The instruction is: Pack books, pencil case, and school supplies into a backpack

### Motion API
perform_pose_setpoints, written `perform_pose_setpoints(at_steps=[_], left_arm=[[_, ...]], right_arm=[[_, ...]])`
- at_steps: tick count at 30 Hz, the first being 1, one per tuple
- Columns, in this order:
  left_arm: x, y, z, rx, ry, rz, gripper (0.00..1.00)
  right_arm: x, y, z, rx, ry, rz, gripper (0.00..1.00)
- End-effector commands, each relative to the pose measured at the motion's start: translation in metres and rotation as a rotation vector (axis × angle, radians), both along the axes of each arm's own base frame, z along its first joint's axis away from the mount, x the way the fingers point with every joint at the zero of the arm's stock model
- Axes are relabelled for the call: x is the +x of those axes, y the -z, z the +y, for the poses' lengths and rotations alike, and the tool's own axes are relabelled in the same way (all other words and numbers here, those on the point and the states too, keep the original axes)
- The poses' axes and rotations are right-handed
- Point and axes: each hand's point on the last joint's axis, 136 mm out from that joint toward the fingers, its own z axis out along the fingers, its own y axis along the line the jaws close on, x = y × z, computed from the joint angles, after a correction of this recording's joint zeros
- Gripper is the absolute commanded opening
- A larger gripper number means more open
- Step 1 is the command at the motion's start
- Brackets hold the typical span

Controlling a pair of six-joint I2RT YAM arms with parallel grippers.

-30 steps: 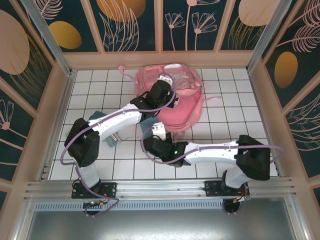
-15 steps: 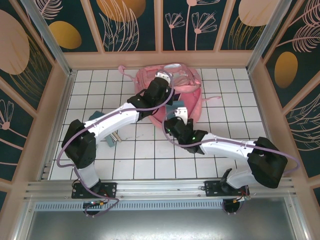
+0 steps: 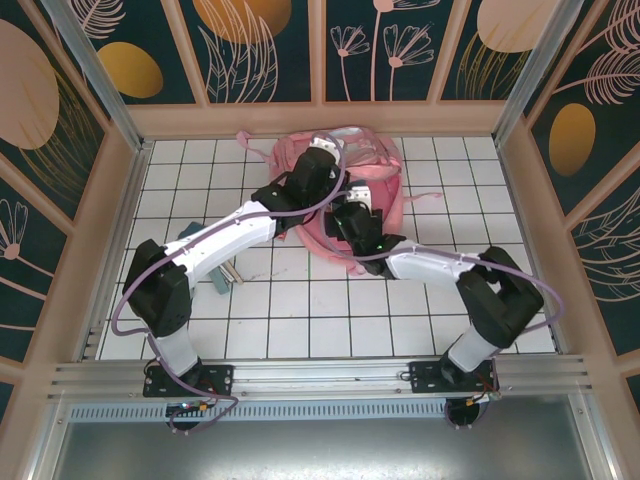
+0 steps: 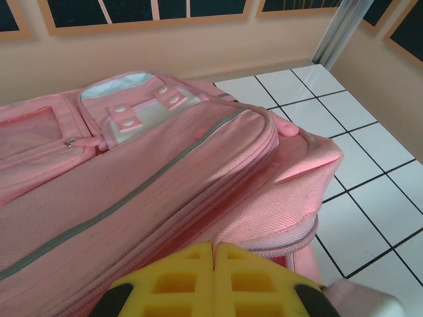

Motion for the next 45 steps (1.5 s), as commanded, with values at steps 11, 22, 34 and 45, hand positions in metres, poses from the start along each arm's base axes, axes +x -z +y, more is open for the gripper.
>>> perform_pose_setpoints(at_steps=[11, 22, 34, 45], left_arm=[[-0.006, -0.048, -0.003, -0.074, 0.065, -0.067, 0.00], [-0.012, -0.069, 0.002, -0.105, 0.067, -0.101, 0.00], [-0.004, -0.075, 0.016, -0.099, -0.017, -0.138, 0.00], [-0.008, -0.075, 0.010, -0.129, 0.013, -0.124, 0.00]], right_arm=[[0.074, -0.015, 0.029, 0.094, -0.023, -0.051, 0.86], [0.096, 0.034, 0.034, 0.007, -0.001, 0.063, 0.88], [0.052, 0.050, 0.037, -0.005, -0.017, 0.109, 0.88], [0.065, 0.037, 0.038, -0.018, -0.015, 0.083, 0.90]])
